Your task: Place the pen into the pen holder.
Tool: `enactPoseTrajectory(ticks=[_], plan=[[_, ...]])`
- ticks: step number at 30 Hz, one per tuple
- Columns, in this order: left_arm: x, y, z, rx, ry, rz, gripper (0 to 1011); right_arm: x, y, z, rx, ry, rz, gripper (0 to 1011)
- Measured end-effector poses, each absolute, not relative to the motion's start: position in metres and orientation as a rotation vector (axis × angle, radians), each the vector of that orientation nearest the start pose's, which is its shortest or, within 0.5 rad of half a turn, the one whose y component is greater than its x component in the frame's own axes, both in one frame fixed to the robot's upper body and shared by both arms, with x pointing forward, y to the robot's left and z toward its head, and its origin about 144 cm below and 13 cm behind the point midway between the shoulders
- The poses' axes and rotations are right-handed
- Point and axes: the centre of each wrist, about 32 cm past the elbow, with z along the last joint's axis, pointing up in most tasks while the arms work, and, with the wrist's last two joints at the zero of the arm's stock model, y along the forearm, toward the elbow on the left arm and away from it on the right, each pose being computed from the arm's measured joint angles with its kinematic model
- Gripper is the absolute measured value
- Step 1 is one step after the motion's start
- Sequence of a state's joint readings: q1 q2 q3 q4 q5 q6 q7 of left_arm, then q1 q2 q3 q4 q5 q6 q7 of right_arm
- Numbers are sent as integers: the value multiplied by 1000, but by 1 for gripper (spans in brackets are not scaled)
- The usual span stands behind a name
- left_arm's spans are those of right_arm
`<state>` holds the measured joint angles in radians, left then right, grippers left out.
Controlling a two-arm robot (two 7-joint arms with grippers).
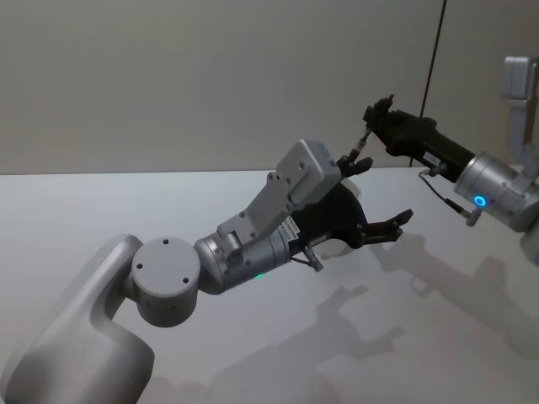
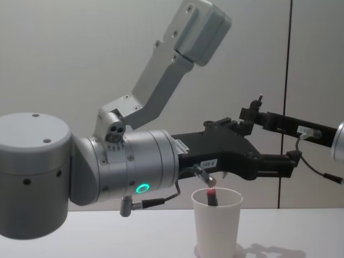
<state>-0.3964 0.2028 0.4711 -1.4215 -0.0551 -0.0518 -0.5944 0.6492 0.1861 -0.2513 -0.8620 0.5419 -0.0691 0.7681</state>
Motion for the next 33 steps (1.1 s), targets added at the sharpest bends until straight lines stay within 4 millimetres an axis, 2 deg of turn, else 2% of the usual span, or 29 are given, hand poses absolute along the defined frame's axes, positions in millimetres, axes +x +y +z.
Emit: enactPoseTrajectory(ticks=[31,33], plan=[[539,153,1213,116,-327,556,1003,632,-251,1166,158,123,-772,132],[539,153,1213,116,-327,556,1003,632,-251,1166,155,123,-772,154]])
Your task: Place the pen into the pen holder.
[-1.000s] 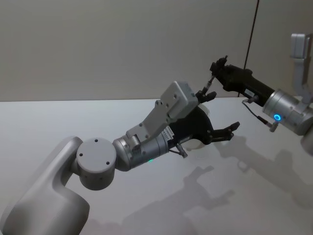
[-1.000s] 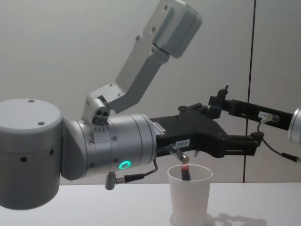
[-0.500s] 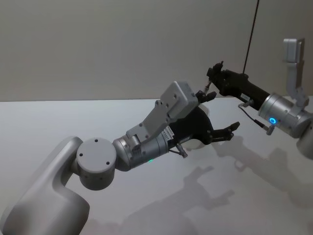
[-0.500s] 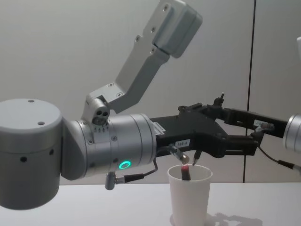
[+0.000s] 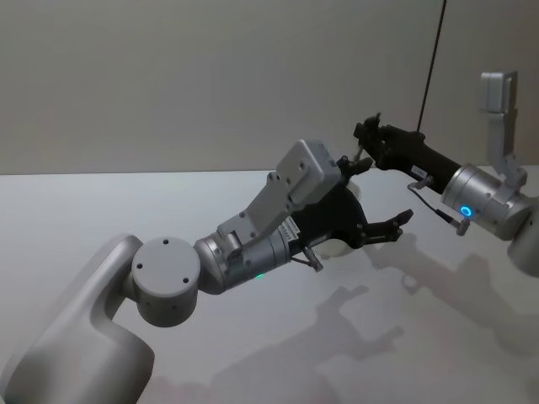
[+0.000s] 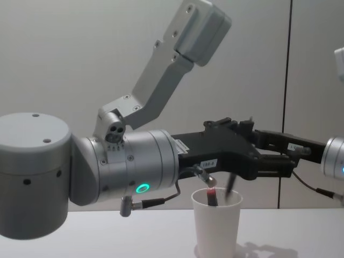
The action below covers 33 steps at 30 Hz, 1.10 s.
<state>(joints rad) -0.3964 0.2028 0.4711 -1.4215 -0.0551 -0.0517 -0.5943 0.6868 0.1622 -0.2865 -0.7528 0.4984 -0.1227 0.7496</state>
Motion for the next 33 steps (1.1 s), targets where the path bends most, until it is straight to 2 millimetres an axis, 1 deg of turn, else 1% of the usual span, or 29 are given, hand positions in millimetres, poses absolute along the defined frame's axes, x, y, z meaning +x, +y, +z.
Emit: enactPoseTrajectory(ticks=[1,3,6,7,9,10,12,13,15,16,17,18,19,21,22,23,24,26,27,29,33], plan=[[539,153,1213,116,-327,556,1003,632,-251,1165,154,124,-772,154],[539,153,1213,116,-327,556,1003,632,-251,1165,153,124,-772,249],[539,153,1213,116,-327,556,1003,632,-250,1164,151,125,-771,305],[539,153,1213,116,-327,556,1003,633,-250,1164,151,125,-771,360],[539,153,1213,116,-327,556,1003,633,-249,1164,150,125,-770,402],[539,153,1213,116,-327,556,1003,633,-249,1163,149,126,-769,463],[539,153,1213,116,-327,556,1003,633,-249,1163,149,126,-769,501],[539,153,1213,116,-327,556,1003,633,-248,1163,149,126,-768,559],[539,153,1213,116,-327,556,1003,633,-248,1163,149,126,-768,601],[539,153,1213,116,-327,556,1003,633,-248,1163,149,126,-767,661],[539,153,1213,116,-327,556,1003,633,-248,1163,149,126,-767,661],[539,153,1213,116,-327,556,1003,633,-248,1163,149,126,-767,719],[539,153,1213,116,-327,556,1003,633,-248,1162,149,126,-768,719],[539,153,1213,116,-327,556,1003,633,-247,1162,150,126,-768,779],[539,153,1213,116,-327,556,1003,632,-247,1162,150,126,-769,834],[539,153,1213,116,-327,556,1003,632,-247,1162,150,126,-769,834],[539,153,1213,116,-327,556,1003,632,-247,1162,150,126,-770,885],[539,153,1213,116,-327,556,1003,632,-247,1162,150,126,-771,923],[539,153,1213,116,-327,556,1003,632,-247,1162,150,126,-771,969],[539,153,1213,116,-327,556,1003,633,-248,1162,150,126,-772,998],[539,153,1213,116,-327,556,1003,633,-248,1162,150,126,-773,1001]])
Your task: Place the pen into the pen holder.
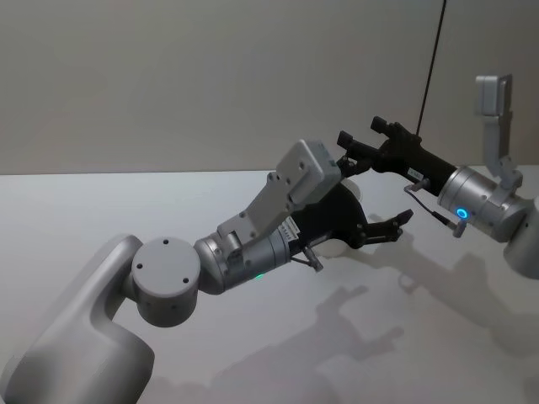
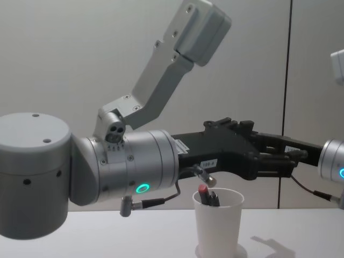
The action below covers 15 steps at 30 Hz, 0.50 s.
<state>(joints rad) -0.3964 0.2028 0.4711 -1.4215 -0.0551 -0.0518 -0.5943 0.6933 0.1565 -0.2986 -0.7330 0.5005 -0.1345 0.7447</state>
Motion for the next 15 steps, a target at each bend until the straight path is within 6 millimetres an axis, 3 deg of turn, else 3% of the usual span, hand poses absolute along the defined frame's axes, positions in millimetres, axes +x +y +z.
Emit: enactPoseTrajectory(ticks=[15], plan=[[539,153,1213,116,-327,556,1003,633,-248,1162,151,126,-776,1002]])
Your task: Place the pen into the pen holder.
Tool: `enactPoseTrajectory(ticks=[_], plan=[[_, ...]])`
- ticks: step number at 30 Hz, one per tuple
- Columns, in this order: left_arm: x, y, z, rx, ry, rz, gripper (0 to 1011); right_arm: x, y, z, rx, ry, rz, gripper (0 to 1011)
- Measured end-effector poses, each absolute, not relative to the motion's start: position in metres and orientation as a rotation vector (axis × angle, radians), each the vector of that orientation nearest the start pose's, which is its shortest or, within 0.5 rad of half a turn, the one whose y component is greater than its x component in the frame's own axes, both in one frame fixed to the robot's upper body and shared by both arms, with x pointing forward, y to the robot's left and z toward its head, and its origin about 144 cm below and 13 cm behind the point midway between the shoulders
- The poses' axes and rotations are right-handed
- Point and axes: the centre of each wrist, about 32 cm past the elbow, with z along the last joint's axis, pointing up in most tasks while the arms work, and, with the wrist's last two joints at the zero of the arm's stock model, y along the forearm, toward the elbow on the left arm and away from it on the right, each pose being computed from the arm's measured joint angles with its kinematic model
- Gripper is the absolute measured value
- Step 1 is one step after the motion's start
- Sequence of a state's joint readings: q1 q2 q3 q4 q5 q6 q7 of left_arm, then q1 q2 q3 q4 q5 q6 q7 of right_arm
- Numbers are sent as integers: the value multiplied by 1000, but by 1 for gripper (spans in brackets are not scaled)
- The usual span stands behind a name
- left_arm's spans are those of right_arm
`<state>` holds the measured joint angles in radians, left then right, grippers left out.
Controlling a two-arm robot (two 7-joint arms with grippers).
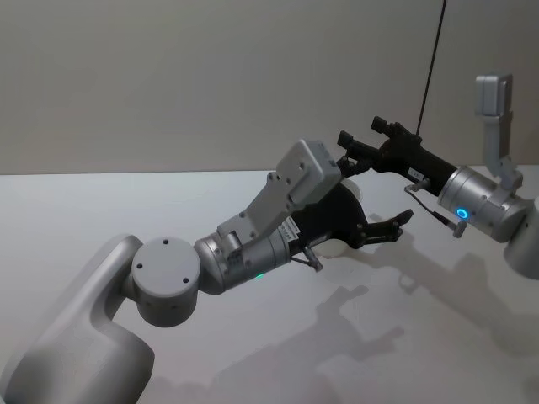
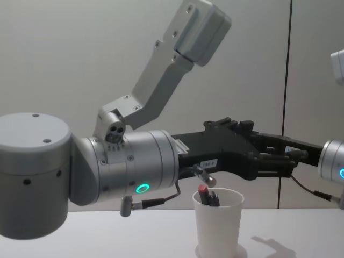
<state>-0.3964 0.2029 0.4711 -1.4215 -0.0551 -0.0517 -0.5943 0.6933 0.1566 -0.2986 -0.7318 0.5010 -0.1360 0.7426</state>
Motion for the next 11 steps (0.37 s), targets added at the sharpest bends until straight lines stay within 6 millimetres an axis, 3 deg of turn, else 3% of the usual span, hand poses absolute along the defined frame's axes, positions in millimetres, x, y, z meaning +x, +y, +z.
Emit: enactPoseTrajectory(ticks=[11], plan=[[539,153,1213,116,-327,556,1003,633,-248,1162,151,126,-776,1002]])
